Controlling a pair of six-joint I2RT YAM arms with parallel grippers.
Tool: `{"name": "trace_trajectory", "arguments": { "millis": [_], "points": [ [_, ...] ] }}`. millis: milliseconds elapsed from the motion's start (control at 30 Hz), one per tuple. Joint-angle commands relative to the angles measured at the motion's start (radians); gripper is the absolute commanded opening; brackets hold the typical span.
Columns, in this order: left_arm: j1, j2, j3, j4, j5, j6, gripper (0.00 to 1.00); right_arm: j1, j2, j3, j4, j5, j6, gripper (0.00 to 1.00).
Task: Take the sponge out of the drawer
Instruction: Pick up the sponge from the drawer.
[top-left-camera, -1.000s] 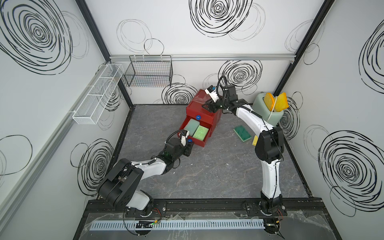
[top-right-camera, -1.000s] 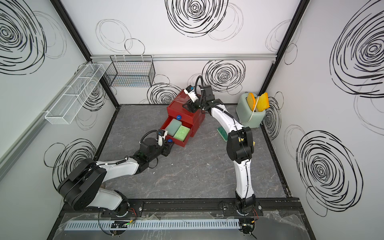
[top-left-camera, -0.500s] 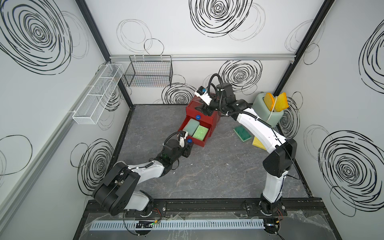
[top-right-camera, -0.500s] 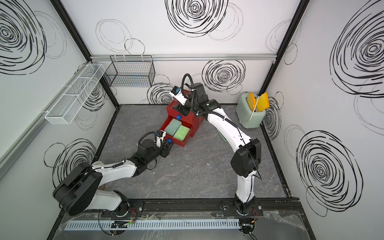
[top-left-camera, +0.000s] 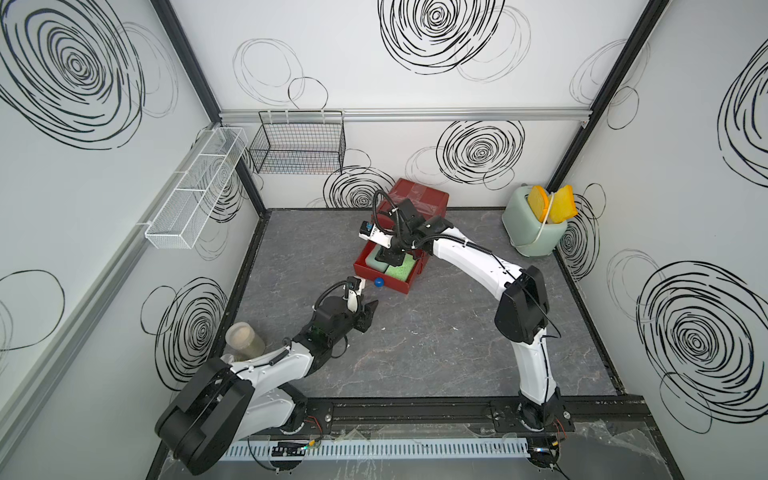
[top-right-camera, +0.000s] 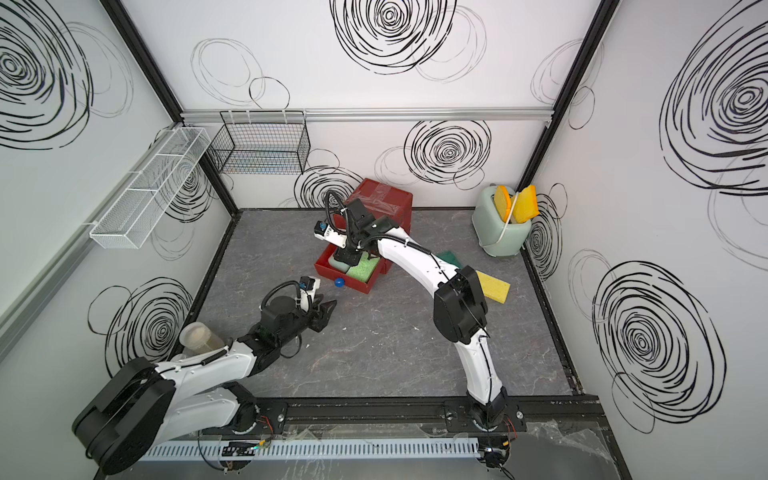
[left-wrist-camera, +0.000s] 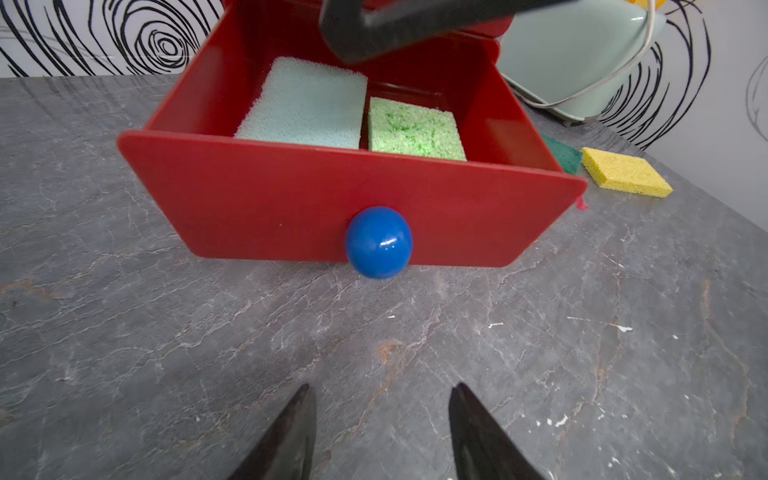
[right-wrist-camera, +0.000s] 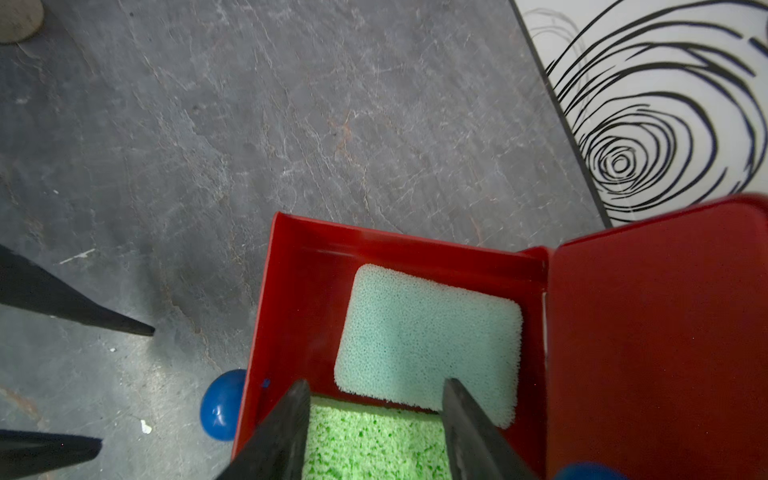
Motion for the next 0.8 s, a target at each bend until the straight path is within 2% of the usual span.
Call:
{"name": "trace_trajectory", "arguments": {
  "millis": [0, 200, 767],
  "points": [
    [-0.001, -0.024, -0.013, 0.001, -0.021, -0.015, 0.56, 0.01, -0.002, 0.052, -0.042, 0.03, -0.031, 0.54],
    [0.014, -0.032, -0.023, 0.012, -0.009, -0.021, 0.57, 0.015, 0.038, 0.055, -0.048, 0.054, -0.038, 0.54],
    [0.041, -0.046, -0.038, 0.019, 0.021, -0.034, 0.58, 0.019, 0.172, 0.14, -0.053, 0.151, -0.062, 0.64]
  ]
}}
